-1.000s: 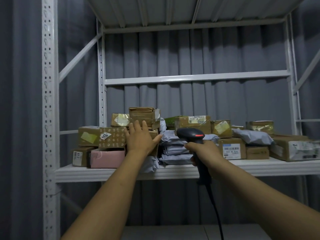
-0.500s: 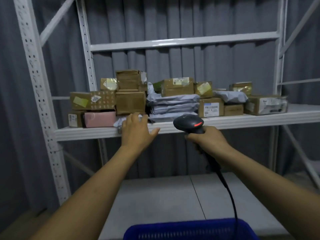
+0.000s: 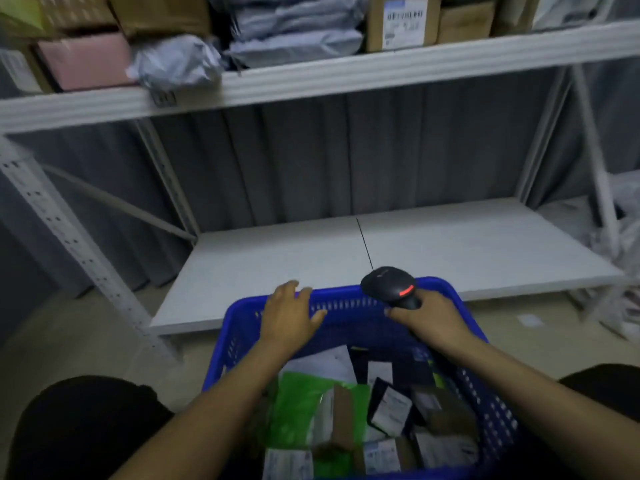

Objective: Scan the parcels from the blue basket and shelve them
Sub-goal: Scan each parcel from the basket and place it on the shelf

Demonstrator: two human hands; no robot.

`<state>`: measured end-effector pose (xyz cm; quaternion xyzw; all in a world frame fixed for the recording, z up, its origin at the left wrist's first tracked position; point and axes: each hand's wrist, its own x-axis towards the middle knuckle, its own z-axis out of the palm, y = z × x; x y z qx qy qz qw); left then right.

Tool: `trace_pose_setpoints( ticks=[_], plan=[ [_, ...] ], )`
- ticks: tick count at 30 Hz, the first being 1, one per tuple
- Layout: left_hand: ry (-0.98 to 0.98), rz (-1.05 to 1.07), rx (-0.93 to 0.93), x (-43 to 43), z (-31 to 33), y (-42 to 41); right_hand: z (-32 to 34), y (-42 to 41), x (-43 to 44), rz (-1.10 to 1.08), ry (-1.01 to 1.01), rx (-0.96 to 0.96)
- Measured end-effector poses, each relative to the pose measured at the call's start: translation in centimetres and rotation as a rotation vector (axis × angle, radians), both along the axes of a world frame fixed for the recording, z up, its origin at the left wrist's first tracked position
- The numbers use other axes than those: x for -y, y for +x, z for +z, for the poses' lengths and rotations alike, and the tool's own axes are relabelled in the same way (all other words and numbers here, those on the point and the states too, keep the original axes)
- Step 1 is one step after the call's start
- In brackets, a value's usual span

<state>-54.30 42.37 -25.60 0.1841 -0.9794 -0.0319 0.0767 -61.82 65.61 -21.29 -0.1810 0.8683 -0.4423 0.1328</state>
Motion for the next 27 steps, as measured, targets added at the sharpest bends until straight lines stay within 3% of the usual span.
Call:
trace_pose_setpoints(
  ticks=[10,18,22,27],
  plan=[
    [0.187,0.087,0.465,1.3,-17.5,2.5,-11.6,-2.5,3.0,0.102,0.177,0.246],
    [0.488,0.131,0.643,-1.8,-29.2,0.0,-15.7,-5.6,4.2,0.025,0.198,0.339],
    [0.696,0.169,0.674,-1.9,-30.5,0.0,-16.9,-5.5,4.2,0.03,0.228,0.419],
    [0.97,0.331,0.569,-1.3,-32.3,1.0,-17.5,-5.2,4.1,0.041,0.225,0.486]
  ],
)
